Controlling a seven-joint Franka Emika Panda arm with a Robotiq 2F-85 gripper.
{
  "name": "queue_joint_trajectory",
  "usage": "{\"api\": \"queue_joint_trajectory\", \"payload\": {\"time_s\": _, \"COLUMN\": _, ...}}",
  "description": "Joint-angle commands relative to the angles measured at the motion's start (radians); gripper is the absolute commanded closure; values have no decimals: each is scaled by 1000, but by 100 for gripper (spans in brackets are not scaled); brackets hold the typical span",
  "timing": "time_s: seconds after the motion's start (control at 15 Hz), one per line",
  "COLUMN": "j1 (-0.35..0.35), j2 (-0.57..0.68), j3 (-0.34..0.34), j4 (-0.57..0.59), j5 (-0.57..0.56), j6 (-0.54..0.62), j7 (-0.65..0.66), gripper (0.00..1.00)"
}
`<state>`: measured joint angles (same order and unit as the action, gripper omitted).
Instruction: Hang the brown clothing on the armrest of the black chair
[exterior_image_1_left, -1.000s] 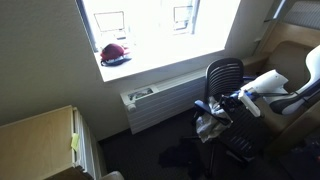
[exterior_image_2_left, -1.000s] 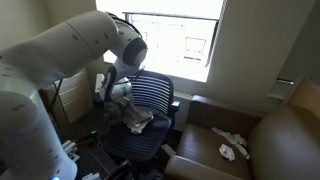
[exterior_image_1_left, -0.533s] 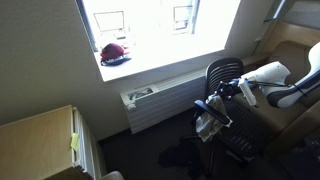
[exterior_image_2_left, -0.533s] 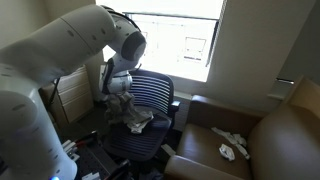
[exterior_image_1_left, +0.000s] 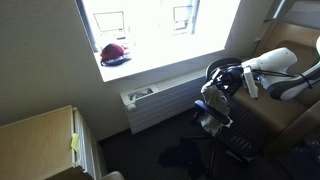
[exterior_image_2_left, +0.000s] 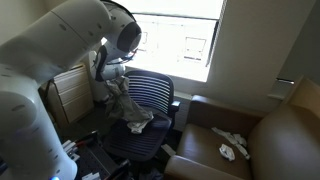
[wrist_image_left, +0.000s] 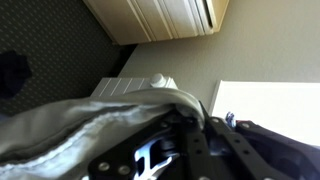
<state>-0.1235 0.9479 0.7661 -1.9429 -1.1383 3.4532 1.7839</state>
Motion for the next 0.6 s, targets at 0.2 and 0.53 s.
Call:
{"api": "queue_joint_trajectory", "payload": {"time_s": 0.2, "j1": -184, "j2": 211, "j3": 282, "j4": -154, "j5": -344, "j6": -73, "j7": 61, "gripper": 99}}
{"api": "queue_joint_trajectory", "payload": {"time_s": 0.53, "j1": -157, "j2": 270, "j3": 212, "j4": -168, "j5": -408, "j6": -59, "j7": 113, "gripper": 89}}
